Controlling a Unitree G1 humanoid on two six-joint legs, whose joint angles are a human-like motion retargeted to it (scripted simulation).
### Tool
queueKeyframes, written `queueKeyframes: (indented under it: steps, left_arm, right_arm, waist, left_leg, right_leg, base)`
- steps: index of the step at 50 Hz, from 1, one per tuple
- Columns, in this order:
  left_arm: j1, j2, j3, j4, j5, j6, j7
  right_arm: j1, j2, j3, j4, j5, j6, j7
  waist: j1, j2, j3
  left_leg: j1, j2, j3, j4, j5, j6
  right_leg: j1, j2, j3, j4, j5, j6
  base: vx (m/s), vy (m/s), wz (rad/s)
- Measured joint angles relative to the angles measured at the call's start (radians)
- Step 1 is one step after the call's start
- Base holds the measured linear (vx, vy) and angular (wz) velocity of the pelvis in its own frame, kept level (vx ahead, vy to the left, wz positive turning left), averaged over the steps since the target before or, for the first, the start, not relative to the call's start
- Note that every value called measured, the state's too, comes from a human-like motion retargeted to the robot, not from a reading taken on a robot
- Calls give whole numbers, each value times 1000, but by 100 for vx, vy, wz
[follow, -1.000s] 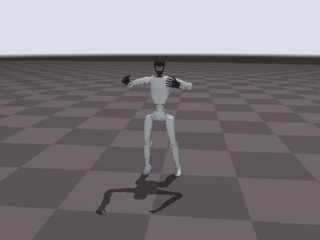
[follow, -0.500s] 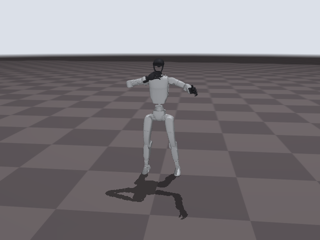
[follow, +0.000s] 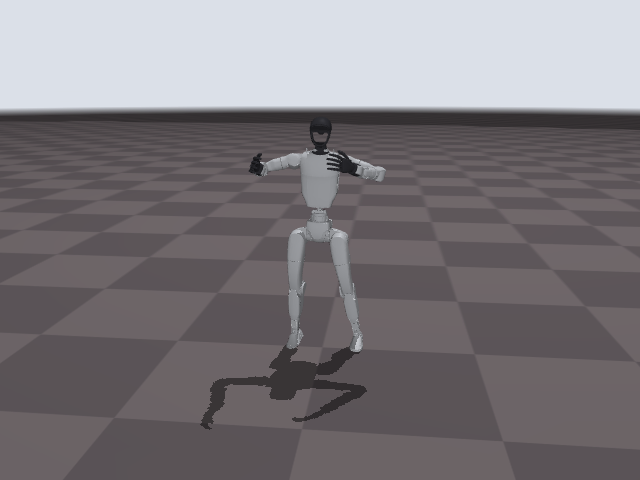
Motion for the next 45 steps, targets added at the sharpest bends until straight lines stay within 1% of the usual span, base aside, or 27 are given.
queueKeyframes:
  steps: [2,4,8,10,12,14,15,16,18,20,24,26,28,30,31,33,35,38,40,41,43,45]
  left_arm:
    - [26,-9,44,204,46,8,78]
    - [28,-41,76,428,84,27,171]
    - [-37,-141,136,888,127,77,407]
    - [-90,-194,181,1079,117,97,520]
    - [-123,-225,225,1170,98,107,569]
    - [-135,-234,239,1164,91,101,562]
    - [-130,-234,236,1131,91,94,547]
    - [-114,-227,219,1054,85,85,518]
    - [-76,-203,171,868,49,72,437]
    - [-46,-167,107,642,-26,63,320]
    - [-106,-105,-54,181,-125,48,63]
    - [-189,-108,-145,-21,-137,45,-27]
    - [-272,-136,-231,-191,-169,54,-96]
    - [-330,-167,-283,-307,-208,70,-152]
    - [-333,-170,-277,-330,-208,69,-164]
    - [-314,-155,-230,-330,-180,50,-162]
    - [-242,-116,-123,-251,-117,16,-122]
    - [-82,-72,59,-12,-41,-10,-33]
    - [15,-73,154,186,-20,-14,35]
    - [46,-85,184,292,-24,-10,72]
    - [88,-119,227,504,-61,1,148]
    - [96,-163,250,705,-140,17,228]
  right_arm:
    - [-47,-29,77,-192,-82,-5,14]
    - [-143,-40,185,-385,-154,-7,28]
    - [-420,15,398,-722,-324,-20,51]
    - [-540,61,441,-839,-449,-33,62]
    - [-591,84,419,-894,-562,-39,70]
    - [-591,72,377,-889,-634,-31,51]
    - [-573,56,350,-869,-652,-27,32]
    - [-531,30,310,-821,-659,-24,9]
    - [-434,-17,228,-699,-666,-13,-23]
    - [-334,-49,151,-540,-663,1,-34]
    - [-201,-42,59,-144,-613,40,-41]
    - [-167,-6,35,55,-516,68,-53]
    - [-133,45,-4,210,-334,81,-68]
    - [-85,94,-71,292,-125,66,-76]
    - [-57,107,-103,292,-69,51,-74]
    - [8,115,-167,249,-14,21,-59]
    - [92,104,-228,126,-7,-2,-21]
    - [185,84,-259,-147,91,-25,111]
    - [189,70,-231,-343,174,-34,208]
    - [159,64,-192,-437,195,-38,240]
    - [67,56,-90,-614,199,-43,277]
    - [-62,61,41,-768,151,-46,286]
  waist:
    - [-7,8,-9]
    - [-17,16,-18]
    - [-46,33,-31]
    - [-59,43,-32]
    - [-64,50,-33]
    - [-69,57,-27]
    - [-69,60,-24]
    - [-67,61,-19]
    - [-60,62,-15]
    - [-51,59,-15]
    - [-31,42,-16]
    - [-23,33,-16]
    - [-16,25,-13]
    - [-10,20,-9]
    - [-7,20,-9]
    - [0,18,-6]
    - [0,18,-2]
    - [-6,28,-10]
    - [-16,39,-17]
    - [-22,45,-19]
    - [-34,56,-23]
    - [-47,64,-25]
  left_leg:
    - [-4,-5,-2,2,1,9]
    - [-7,-13,-5,4,1,20]
    - [-12,-35,-13,5,6,48]
    - [-13,-45,-19,5,10,60]
    - [-12,-49,-22,6,11,66]
    - [-11,-49,-26,7,11,67]
    - [-9,-47,-28,8,10,65]
    - [-6,-44,-29,8,9,62]
    - [-1,-38,-29,8,6,55]
    - [3,-30,-28,6,3,47]
    - [9,-17,-23,3,-5,26]
    - [11,-13,-21,2,-7,19]
    - [13,-12,-20,1,-8,15]
    - [13,-11,-21,0,-9,11]
    - [12,-9,-20,1,-10,8]
    - [9,-8,-20,3,-11,4]
    - [5,-11,-23,3,-9,3]
    - [-4,-17,-25,8,-9,9]
    - [-10,-21,-26,11,-8,14]
    - [-12,-23,-26,12,-8,17]
    - [-15,-30,-26,13,-5,25]
    - [-15,-38,-25,11,-2,34]
  right_leg:
    - [-1,-6,-2,-1,-3,0]
    - [-1,-15,-3,-2,-6,0]
    - [0,-38,-8,-2,-13,0]
    - [2,-48,-12,-1,-16,0]
    - [5,-52,-14,-3,-17,0]
    - [10,-52,-18,-3,-18,0]
    - [12,-51,-20,-2,-19,0]
    - [15,-48,-22,0,-21,0]
    - [19,-41,-24,2,-22,0]
    - [21,-33,-24,3,-22,0]
    - [22,-19,-22,5,-21,0]
    - [22,-15,-20,5,-21,0]
    - [23,-14,-19,5,-20,0]
    - [23,-12,-19,5,-19,0]
    - [23,-10,-18,4,-17,0]
    - [22,-9,-18,2,-16,0]
    - [19,-13,-22,4,-17,0]
    - [15,-19,-24,0,-17,0]
    - [12,-24,-24,-2,-17,0]
    - [11,-26,-23,-3,-17,0]
    - [9,-33,-22,-4,-18,0]
    - [9,-41,-21,-5,-18,0]
  base:
    - [0,0,0]
    - [0,0,0]
    - [2,4,8]
    - [0,0,0]
    - [0,0,0]
    - [0,0,0]
    - [0,0,0]
    - [0,0,0]
    - [0,0,0]
    - [0,0,0]
    - [0,0,0]
    - [0,0,0]
    - [0,0,0]
    - [0,0,0]
    - [0,0,0]
    - [0,0,0]
    - [0,0,0]
    - [0,0,0]
    - [0,0,0]
    - [0,0,0]
    - [0,0,0]
    - [0,0,0]
